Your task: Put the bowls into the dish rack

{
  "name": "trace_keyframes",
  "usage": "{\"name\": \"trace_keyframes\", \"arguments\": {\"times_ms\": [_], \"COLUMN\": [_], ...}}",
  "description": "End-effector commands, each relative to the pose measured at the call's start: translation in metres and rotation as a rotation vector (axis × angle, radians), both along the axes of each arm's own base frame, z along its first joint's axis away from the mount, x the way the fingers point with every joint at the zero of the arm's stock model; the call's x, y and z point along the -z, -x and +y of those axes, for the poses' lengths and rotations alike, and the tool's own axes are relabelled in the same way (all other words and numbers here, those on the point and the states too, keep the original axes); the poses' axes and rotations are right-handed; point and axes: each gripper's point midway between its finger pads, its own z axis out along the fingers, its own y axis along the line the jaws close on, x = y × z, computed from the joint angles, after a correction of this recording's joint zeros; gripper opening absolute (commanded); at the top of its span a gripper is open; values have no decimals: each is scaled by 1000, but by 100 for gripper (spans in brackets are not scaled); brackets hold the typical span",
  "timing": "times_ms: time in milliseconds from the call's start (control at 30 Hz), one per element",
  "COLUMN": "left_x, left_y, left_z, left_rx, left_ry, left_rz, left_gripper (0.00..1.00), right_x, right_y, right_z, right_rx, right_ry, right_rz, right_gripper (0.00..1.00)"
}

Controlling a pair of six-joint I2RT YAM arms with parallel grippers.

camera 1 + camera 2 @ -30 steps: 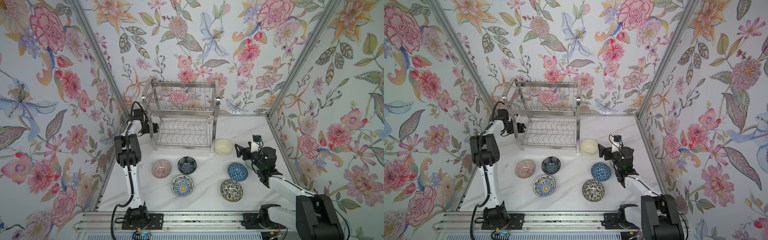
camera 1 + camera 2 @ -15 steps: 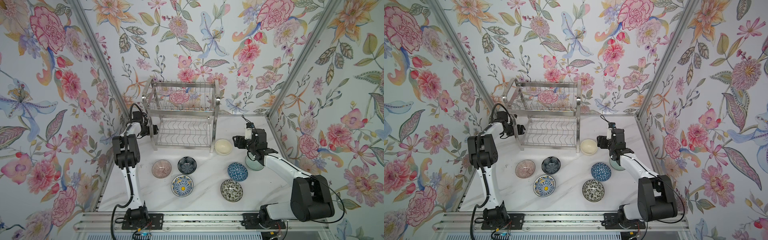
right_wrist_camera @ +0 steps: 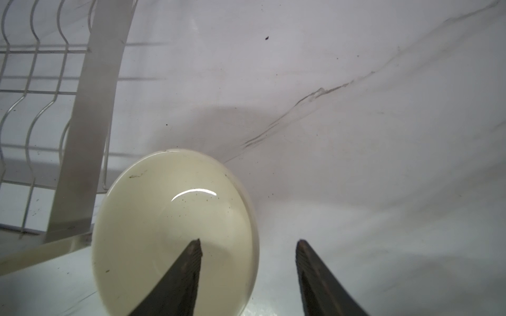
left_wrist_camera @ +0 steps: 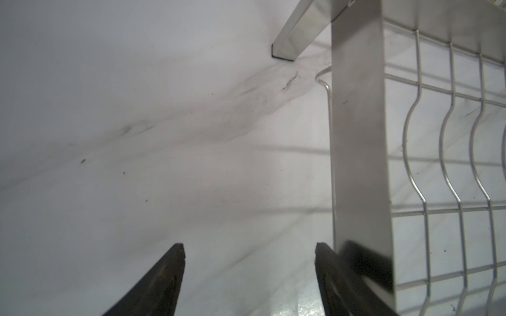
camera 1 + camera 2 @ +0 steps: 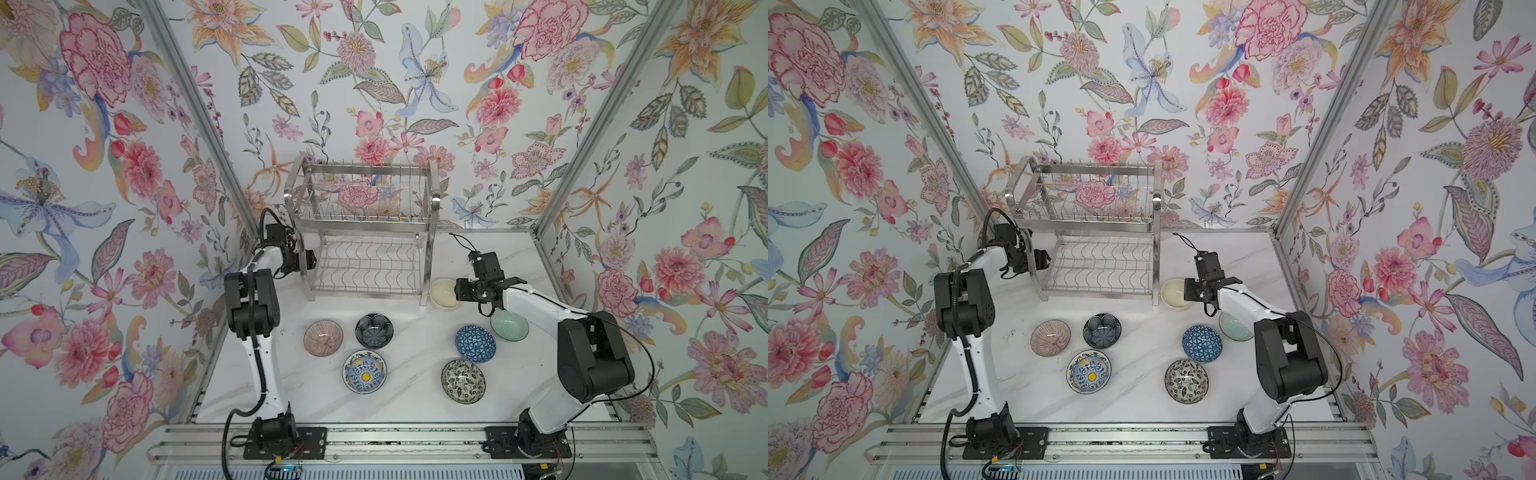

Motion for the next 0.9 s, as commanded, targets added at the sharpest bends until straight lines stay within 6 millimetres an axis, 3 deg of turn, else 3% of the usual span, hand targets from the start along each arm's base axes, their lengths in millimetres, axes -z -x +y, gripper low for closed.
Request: {"name": "trace_keyframes", "arguments": {"times_ms": [0, 333, 433, 500, 733, 867], "left_x": [-17, -14, -13, -13, -11, -11], "left_y": [3, 3, 3, 3, 2, 4], "left_z": [-13, -23, -24, -25, -38, -47], "left_rx": [11, 35, 36, 38, 73, 90], "left_ry": [-10, -13, -10, -7, -28, -30], "left_rz": [-16, -12, -9, -8, 5, 9], "left_gripper": [77, 77, 77, 77, 77, 77], "right_x": [10, 35, 36, 32, -7, -26], "right_y": [0, -4, -5, -7, -7, -4], "right_z": [-5, 2, -1, -3, -23, -38], "right_rx": [28, 27, 40, 50, 113, 150], "right_ry": [32, 13, 11, -1, -82, -127], "right_rz": [54, 118, 121, 111, -5, -66], "right_gripper": [55, 34, 21, 10, 0, 0]}}
